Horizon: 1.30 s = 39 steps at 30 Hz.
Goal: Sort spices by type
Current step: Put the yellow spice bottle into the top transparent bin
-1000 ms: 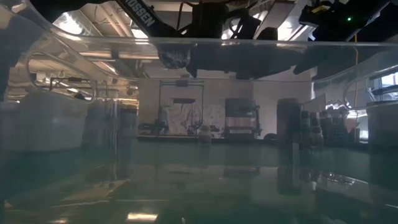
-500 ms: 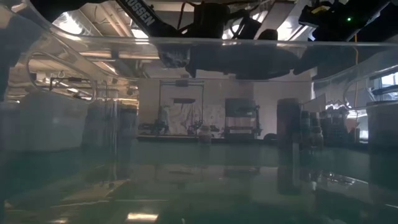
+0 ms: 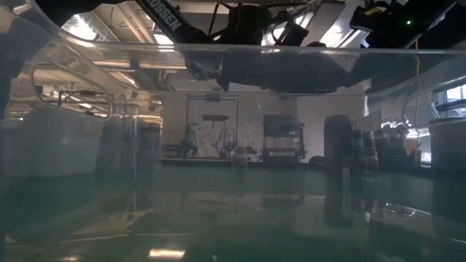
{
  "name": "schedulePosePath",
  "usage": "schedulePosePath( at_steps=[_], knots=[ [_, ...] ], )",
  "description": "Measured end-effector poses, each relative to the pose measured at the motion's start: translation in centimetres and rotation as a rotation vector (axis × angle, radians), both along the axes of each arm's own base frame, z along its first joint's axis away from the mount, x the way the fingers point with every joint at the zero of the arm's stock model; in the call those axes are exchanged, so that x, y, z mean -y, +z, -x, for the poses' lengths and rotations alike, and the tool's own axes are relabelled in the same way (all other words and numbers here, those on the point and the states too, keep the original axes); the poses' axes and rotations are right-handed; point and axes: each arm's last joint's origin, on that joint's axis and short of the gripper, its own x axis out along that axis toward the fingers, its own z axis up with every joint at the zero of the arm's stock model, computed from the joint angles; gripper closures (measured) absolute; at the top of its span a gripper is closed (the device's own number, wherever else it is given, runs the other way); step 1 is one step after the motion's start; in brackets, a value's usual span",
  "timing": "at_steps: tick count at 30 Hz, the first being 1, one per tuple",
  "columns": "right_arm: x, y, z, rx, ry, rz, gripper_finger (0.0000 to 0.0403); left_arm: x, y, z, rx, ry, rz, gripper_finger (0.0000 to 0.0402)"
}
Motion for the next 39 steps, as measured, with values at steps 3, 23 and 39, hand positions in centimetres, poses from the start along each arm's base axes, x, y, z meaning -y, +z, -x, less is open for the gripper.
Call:
schedulePosePath(
  at_steps=[3, 23, 39],
  knots=[
    [0.0, 0.0, 0.0, 0.000, 0.000, 0.000, 0.0093, -0.1, -0.7, 0.0, -0.032, 0.001, 0.003, 0.0013],
    [0.0, 0.0, 0.0, 0.014, -0.013, -0.013, 0.0093, -1.5, -6.6, -0.6, -0.018, 0.037, 0.075, 0.0028],
    [0.0, 0.0, 0.0, 0.007, -0.013, -0.013, 0.0093, -2.1, -4.7, -1.0, -0.053, 0.029, 0.087, 0.0178]
  ],
)
